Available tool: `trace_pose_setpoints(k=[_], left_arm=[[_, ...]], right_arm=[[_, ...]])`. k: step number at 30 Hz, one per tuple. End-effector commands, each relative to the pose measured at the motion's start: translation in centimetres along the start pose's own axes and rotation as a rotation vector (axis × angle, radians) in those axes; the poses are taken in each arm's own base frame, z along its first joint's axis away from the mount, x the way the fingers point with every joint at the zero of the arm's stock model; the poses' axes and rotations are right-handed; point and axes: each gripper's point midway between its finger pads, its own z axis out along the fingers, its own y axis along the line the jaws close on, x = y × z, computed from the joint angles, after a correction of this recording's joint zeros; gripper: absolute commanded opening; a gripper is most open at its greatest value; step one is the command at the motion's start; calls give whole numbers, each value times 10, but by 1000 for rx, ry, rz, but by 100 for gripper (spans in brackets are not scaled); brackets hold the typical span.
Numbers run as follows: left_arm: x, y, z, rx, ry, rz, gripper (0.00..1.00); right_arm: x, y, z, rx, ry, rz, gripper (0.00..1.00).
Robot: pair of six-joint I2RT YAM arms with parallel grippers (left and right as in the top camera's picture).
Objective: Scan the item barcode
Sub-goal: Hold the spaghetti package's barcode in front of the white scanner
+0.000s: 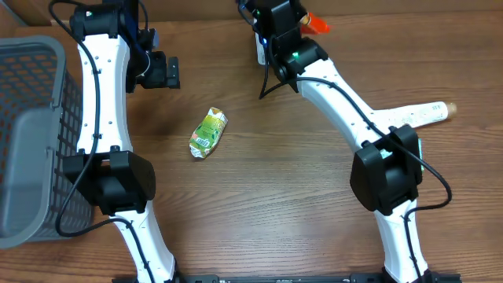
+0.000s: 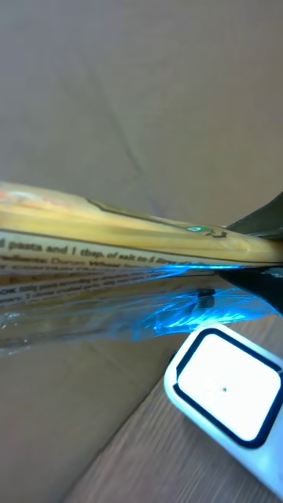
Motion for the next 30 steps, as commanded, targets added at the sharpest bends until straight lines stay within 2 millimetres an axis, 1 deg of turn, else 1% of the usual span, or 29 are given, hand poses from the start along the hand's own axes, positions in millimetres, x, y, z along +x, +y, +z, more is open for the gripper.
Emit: trace_pose_setpoints(k=[1,5,12,17,22,26,30], left_arm=[[0,-1,4,-3,10,22,99],[0,-1,4,-3,10,23,100],[0,-2,4,-2,10,23,100],[0,-2,4,-2,10,24,100],[0,-2,4,-2,10,24,100],[0,-2,4,-2,10,24,100],[0,-2,4,-2,10,24,100]], right_arm=[[-27,-30,-8,84,-72,-95,4],[-27,-22,2,99,-91,-91,4],[-39,-14,9,119,-162,-73,4],[-39,5,15,101,-174,-124,4],[-42,18,15,83,-187,-130,4],[-44,23,15,84,-192,-158,4],[-44,23,15,85,-194,-156,4]])
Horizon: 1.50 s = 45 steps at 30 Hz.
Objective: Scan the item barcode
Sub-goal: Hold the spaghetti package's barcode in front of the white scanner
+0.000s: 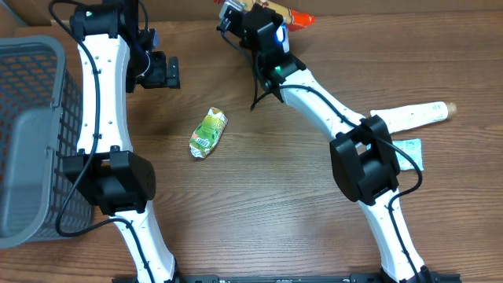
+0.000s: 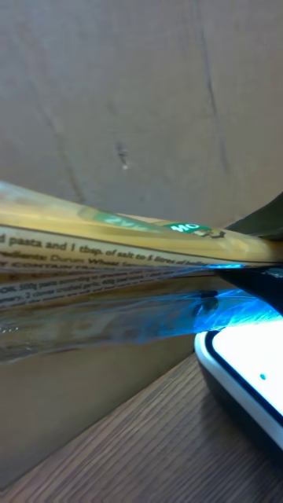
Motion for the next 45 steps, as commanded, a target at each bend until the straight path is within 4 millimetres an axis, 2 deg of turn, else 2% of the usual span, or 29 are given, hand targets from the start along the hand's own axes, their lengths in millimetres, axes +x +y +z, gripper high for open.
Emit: trace_pose_setpoints(k=[1,9,15,21,25,29,33,36,39,42,45], left_arm=[[0,-2,4,-2,10,24,100],[0,-2,4,-2,10,24,100],[0,-2,4,-2,10,24,100],[0,-2,4,-2,10,24,99],[0,-2,4,-2,10,25,100],[0,-2,4,-2,10,25,100],[0,-2,4,-2,10,25,100],[0,-2,4,-2,10,25,99],[0,-2,4,-2,11,25,100],[0,-2,4,-2,10,25,99],[0,-2,4,-2,10,25,100]], right_arm=[[-29,-46,-13,101,-65,50,4],[-32,-52,-15,129,-75,41,4],[-29,-50,-14,119,-64,35,4],[-20,-43,-12,98,-28,18,4],[-16,-46,-12,115,-7,28,4],[-18,-63,-19,161,4,66,4],[-22,-93,-36,191,8,178,4],[-17,-118,-53,179,33,257,4],[-4,-143,-75,174,86,387,4],[19,-166,-102,158,159,589,4],[44,-178,-133,113,246,806,4]])
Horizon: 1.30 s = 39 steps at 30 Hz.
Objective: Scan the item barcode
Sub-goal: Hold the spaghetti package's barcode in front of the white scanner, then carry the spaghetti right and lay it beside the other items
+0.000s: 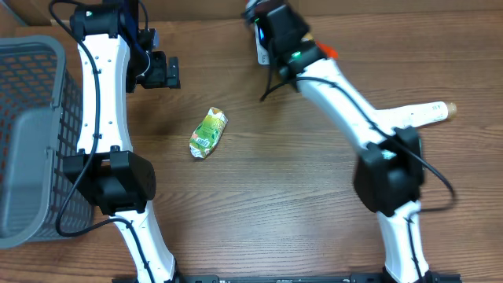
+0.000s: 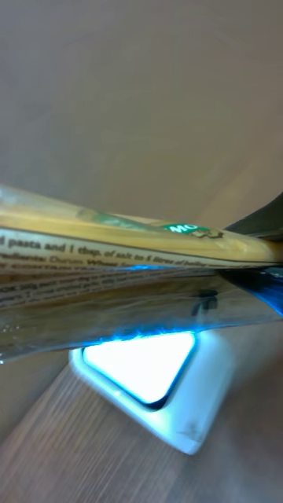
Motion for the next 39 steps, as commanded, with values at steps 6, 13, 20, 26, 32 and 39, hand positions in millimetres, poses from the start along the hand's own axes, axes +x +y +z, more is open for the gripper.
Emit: trace_pose_setpoints(k=[6,13,20,26,32,39], left_arm=[[0,-2,4,-2,11,24,100],[0,-2,4,-2,11,24,99],[0,-2,4,-2,10,24,100],[0,-2,4,-2,10,24,100],[0,-2,4,-2,10,24,100],[0,-2,4,-2,10,25,100]], right_arm=[[44,-137,-134,-63,108,941,4],[170,-179,-125,2,474,1323,4],[291,-187,-103,283,726,1752,4],[351,-166,-83,351,814,1799,4],[358,-165,-81,318,819,1704,90],[324,-188,-91,168,746,1519,100]])
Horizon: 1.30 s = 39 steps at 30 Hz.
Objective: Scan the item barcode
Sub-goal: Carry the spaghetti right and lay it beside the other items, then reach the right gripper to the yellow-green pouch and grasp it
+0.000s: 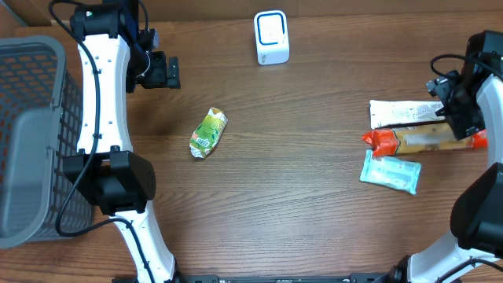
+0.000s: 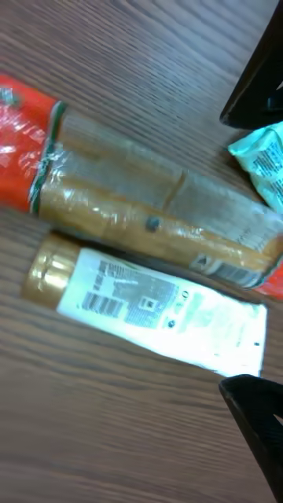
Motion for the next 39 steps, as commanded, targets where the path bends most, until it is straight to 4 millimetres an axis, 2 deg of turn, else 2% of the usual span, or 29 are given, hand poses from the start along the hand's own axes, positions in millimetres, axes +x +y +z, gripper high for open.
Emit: trace_pose_setpoints(k=[1,3,6,9,11,14,20,23,25,28,34,39], left_arm=[[0,-2,4,-2,10,25,99],[0,-2,4,-2,10,25,100],[0,-2,4,-2,10,25,100],[0,-2,4,-2,10,25,100],[0,-2,4,-2,10,25,100],[0,-2,4,-2,10,25,100],[0,-2,4,-2,10,25,100],[0,-2,4,-2,10,25,100],[0,-2,4,-2,10,25,100],[0,-2,4,-2,10,25,100],[0,-2,4,-2,10,25,100],[0,-2,4,-2,10,25,99]], right_arm=[[-13,28,-49,-149,-49,-185,100],[-1,49,-70,-261,-7,-307,100],[27,82,-98,-432,64,-444,100],[73,122,-114,-580,128,-561,100],[100,143,-117,-624,135,-631,100],[155,175,-118,-679,162,-731,100],[279,225,-104,-747,265,-872,100],[331,239,-90,-765,293,-941,100],[369,244,-72,-754,307,-992,100],[403,243,-49,-711,335,-993,100],[461,236,-18,-672,392,-1016,100],[489,231,8,-623,373,-1015,100]])
